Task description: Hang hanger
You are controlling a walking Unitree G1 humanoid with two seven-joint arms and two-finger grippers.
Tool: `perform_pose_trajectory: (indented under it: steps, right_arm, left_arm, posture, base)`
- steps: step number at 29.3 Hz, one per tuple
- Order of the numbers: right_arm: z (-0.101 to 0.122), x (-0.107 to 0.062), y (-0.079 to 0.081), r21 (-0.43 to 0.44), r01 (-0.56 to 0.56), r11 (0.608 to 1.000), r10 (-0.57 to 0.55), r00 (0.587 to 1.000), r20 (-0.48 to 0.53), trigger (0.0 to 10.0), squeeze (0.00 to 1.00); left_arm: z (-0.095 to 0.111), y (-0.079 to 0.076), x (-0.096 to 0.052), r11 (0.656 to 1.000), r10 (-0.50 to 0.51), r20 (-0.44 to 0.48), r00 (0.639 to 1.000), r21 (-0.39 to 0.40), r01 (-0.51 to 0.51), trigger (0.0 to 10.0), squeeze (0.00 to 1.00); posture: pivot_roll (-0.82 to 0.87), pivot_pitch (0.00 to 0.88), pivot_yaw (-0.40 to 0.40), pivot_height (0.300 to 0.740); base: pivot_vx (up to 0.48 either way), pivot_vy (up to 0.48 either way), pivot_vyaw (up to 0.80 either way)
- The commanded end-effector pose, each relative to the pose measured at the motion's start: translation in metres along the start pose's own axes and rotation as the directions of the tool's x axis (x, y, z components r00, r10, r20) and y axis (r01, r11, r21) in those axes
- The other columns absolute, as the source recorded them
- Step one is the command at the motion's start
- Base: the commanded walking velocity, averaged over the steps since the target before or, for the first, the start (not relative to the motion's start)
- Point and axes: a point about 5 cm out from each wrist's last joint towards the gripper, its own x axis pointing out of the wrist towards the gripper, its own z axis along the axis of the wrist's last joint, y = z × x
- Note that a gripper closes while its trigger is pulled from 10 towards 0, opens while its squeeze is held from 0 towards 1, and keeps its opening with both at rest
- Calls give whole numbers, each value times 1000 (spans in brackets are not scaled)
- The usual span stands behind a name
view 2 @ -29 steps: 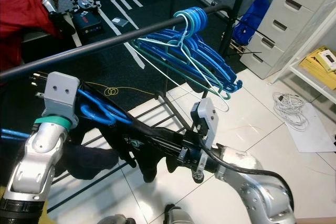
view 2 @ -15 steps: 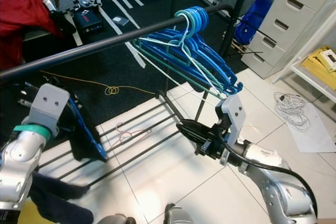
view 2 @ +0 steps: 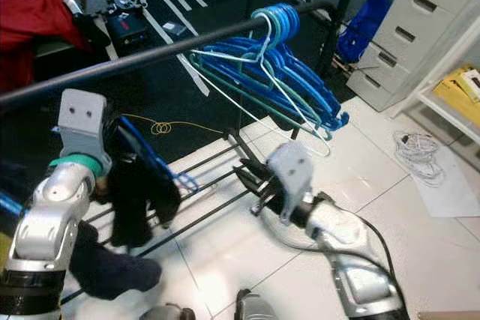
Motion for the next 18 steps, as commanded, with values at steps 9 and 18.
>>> perform_pose_trajectory:
  steps: [9,18]
  right_arm:
    - [-39,-15,39,-61,-127,990,122,988,-91,10000,1000]
    - [-54,-17,34,-92,-49,995,36,990,-137,10000,0]
  left_arm:
    - [64,7,8,992,-20,178,984,-123,42,0,0]
    - [71,-4,3,979,-121,215,969,-137,152,0,0]
  posture:
    - [-61,64,70,740]
    - [-56,63,75,740]
  base:
    - [0,0,0]
    - [0,0,0]
